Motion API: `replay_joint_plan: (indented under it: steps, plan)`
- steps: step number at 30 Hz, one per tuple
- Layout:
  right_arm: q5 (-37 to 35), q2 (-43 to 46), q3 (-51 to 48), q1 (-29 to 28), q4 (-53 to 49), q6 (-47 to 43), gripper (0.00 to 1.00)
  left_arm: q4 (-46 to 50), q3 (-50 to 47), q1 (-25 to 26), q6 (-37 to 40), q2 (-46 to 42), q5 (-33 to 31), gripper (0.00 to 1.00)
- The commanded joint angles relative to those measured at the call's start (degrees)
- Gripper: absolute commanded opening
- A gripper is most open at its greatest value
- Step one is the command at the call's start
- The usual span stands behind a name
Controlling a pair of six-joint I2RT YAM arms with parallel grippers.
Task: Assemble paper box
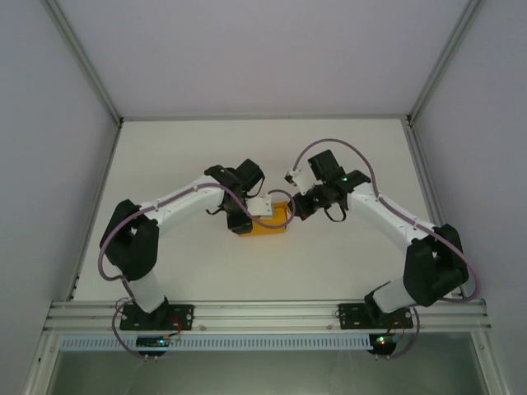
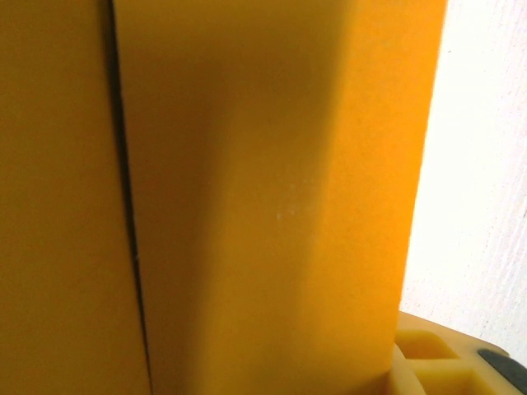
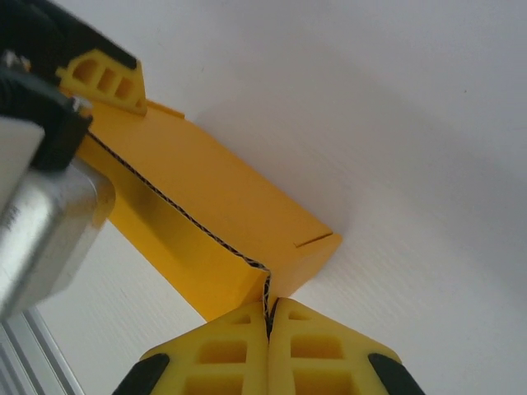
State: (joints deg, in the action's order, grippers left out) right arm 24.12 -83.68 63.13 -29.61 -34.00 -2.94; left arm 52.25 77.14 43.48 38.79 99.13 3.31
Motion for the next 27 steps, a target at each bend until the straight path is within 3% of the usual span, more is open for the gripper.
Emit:
replay_joint_plan:
  steps: [1, 5, 10, 17, 20, 27]
  plan:
    - [1.20, 1.17, 0.64, -2.03, 0.45, 12.43, 0.00, -2.25, 1.45, 0.15, -0.90, 0.71, 0.22, 0.25]
    - [4.07, 0.07, 1.95, -2.04, -1.45, 20.91, 0.00, -2.52, 1.59, 0.83, -0.72, 1.22, -0.35, 0.25]
    - [5.36, -2.07, 6.51, -0.68, -7.83, 22.61, 0.00, -3.80, 0.92, 1.84, -0.82, 1.25, -1.30, 0.25]
    - [10.72, -3.24, 7.79, 1.06, -5.68, 26.73, 0.00, -4.44, 0.46, 2.06, -0.53, 1.11, -1.11, 0.26]
    - [5.09, -3.78, 7.95, 0.40, -6.06, 23.39, 0.00, -5.10, -0.15, 2.03, -0.29, 0.64, -0.92, 0.26]
    - [1.03, 2.25, -6.38, -1.68, 10.82, 16.73, 0.00, -6.07, -0.28, 2.04, -0.45, 0.39, -0.06, 0.27]
